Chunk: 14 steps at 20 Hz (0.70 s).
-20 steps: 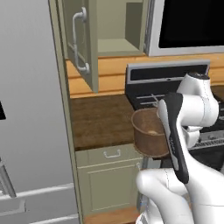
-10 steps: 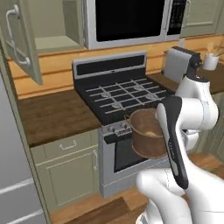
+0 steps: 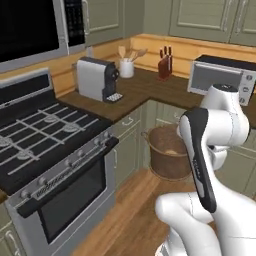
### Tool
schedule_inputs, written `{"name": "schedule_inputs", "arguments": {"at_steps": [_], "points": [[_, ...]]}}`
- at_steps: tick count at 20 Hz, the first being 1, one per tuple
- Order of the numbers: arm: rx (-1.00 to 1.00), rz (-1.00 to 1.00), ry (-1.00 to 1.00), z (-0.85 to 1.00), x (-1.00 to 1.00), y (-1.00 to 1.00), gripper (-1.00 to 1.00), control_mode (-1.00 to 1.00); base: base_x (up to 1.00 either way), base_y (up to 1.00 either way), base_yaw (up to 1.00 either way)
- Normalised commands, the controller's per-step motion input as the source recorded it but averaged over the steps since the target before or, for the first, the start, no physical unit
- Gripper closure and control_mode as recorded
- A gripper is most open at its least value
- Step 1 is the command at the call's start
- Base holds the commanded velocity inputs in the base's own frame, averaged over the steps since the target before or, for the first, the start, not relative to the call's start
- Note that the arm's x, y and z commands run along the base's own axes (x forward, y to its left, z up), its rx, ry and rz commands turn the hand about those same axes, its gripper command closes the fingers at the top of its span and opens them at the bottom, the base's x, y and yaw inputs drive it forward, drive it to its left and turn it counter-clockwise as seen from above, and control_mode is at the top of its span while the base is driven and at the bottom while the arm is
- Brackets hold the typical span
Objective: Open the cabinet, pick up the bread from the cabinet and place it in the basket. Then move the basket to the dining counter.
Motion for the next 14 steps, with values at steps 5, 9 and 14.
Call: {"name": "schedule_inputs", "arguments": {"at_steps": [5,9,14], "points": [[0.00,0.00,0.00,0.00,0.00,0.00,1.00,1.00,0.00,-0.56,-0.82],[0.00,0.00,0.00,0.00,0.00,0.00,1.00,1.00,0.00,-0.60,-0.80],[0.00,0.00,0.00,0.00,0.00,0.00,1.00,1.00,0.00,-0.65,-0.78]]}}
